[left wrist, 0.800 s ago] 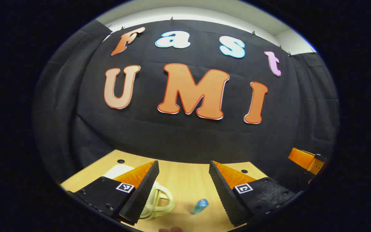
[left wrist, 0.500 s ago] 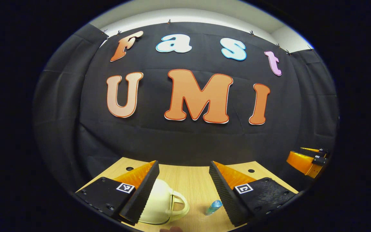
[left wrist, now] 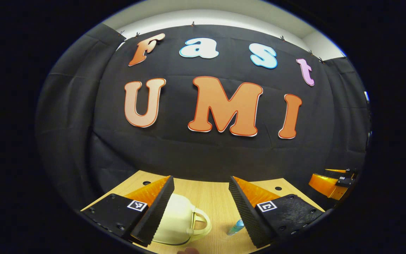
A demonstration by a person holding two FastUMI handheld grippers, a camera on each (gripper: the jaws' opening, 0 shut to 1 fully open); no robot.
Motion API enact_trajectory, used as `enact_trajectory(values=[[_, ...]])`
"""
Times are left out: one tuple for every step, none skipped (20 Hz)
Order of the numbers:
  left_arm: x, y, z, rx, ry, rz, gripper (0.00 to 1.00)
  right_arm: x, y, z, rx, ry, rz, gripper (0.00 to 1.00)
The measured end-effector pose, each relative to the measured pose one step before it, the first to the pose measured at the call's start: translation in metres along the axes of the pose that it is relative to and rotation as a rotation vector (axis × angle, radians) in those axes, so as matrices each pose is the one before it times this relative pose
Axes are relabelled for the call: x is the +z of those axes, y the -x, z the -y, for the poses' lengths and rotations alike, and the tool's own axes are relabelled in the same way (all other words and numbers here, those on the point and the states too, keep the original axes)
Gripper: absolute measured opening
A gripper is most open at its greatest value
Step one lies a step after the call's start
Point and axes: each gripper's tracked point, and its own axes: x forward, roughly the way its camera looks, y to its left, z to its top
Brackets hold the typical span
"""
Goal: First open the suitcase, pack the skin care products into it, and then close the suitcase.
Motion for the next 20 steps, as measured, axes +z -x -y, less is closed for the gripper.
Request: enact_trajectory(values=[[-0.00003, -0.00027, -0.00012, -0.00014, 0.00407, 0.00308, 0.97, -0.00065, 0.00026, 0.00274, -0.01033, 0.00365, -0.00432, 0.94], [0.00490, 0.00014, 0.00078, -0.00736, 0.00156, 0.01293, 0.97, 0.00111, 0.00002, 0.00115, -0.00736, -0.00114, 0.00633, 0.94], [0.00262, -0.00100, -0.00163, -0.00257, -0.00910, 0.00725, 0.97, 0.00137, -0.00060, 0.00278, -0.01305, -0.00166, 0.00801, 0.94], [-0.00075, -0.00067, -0.00201, 0.00177, -0.02004, 0.00145, 0.97, -0.00124, -0.00084, 0.00217, -0.01229, 0.00017, 0.00088, 0.94], [0.00060, -0.00223, -0.00146, -0.00237, -0.00744, -0.00281, 0.97, -0.00019, 0.00121, 0.00056, -0.00413, -0.00122, 0.00390, 0.94], [-0.00101, -0.00300, 0.00061, -0.00433, 0.00075, -0.00413, 0.97, 0.00069, 0.00125, 0.00126, -0.00432, 0.00185, 0.00643, 0.94], [-0.00275, -0.00152, 0.00115, -0.00516, 0.00362, -0.00880, 0.97, -0.00106, 0.00141, 0.00277, -0.00999, 0.00784, 0.00114, 0.94], [-0.00448, -0.00165, 0.00109, -0.00048, -0.00163, -0.00649, 0.96, -0.00233, 0.00016, 0.00233, -0.00736, 0.00972, -0.00438, 0.94], [-0.00398, -0.00219, -0.00065, 0.00197, -0.01129, -0.00627, 0.97, -0.00339, 0.00066, 0.00221, -0.00596, 0.00807, -0.00674, 0.94], [-0.00559, -0.00100, 0.00011, 0.00207, -0.01779, -0.00774, 0.97, -0.00259, 0.00119, 0.00300, -0.00496, 0.00505, -0.00924, 0.94], [-0.00966, -0.00162, 0.00308, -0.00104, -0.03030, -0.00978, 0.97, -0.00461, 0.00140, 0.00339, -0.00528, 0.00505, -0.01248, 0.94], [-0.00766, -0.00227, 0.00211, -0.00169, -0.02688, -0.01052, 0.97, -0.00363, 0.00008, 0.00296, -0.00661, 0.00575, -0.00998, 0.94], [-0.00820, -0.00089, 0.00275, -0.00405, -0.02923, -0.01127, 0.97, -0.00372, 0.00030, 0.00389, -0.00682, 0.00642, -0.00898, 0.94], [-0.00833, -0.00111, 0.00159, -0.00149, -0.03026, -0.01255, 0.97, -0.00359, -0.00069, 0.00321, -0.00732, 0.00422, -0.00888, 0.94], [-0.00813, -0.00143, 0.00055, 0.00236, -0.03190, -0.01052, 0.97, -0.00366, 0.00004, 0.00266, -0.00430, -0.00014, -0.01060, 0.94], [-0.00825, -0.00112, 0.00123, 0.00255, -0.03649, -0.01433, 0.97, -0.00429, -0.00065, 0.00096, -0.00374, -0.00445, -0.01236, 0.94], [-0.01399, -0.00223, 0.00204, 0.00104, -0.05758, -0.02261, 0.97, -0.00767, -0.00106, 0.00206, -0.00331, -0.00809, -0.02350, 0.94], [-0.01654, -0.00032, 0.00421, 0.00176, -0.06650, -0.02097, 0.98, -0.00669, -0.00073, 0.00123, -0.00271, -0.00286, -0.01633, 0.94], [-0.01409, -0.00267, 0.00419, -0.00699, -0.07373, -0.02460, 0.98, -0.00600, -0.00030, 0.00163, -0.00270, -0.00047, -0.01584, 0.94], [-0.01058, -0.00100, 0.00377, -0.00152, -0.04185, -0.01651, 0.98, -0.00520, 0.00049, 0.00131, -0.00234, 0.00025, -0.01199, 0.94]])
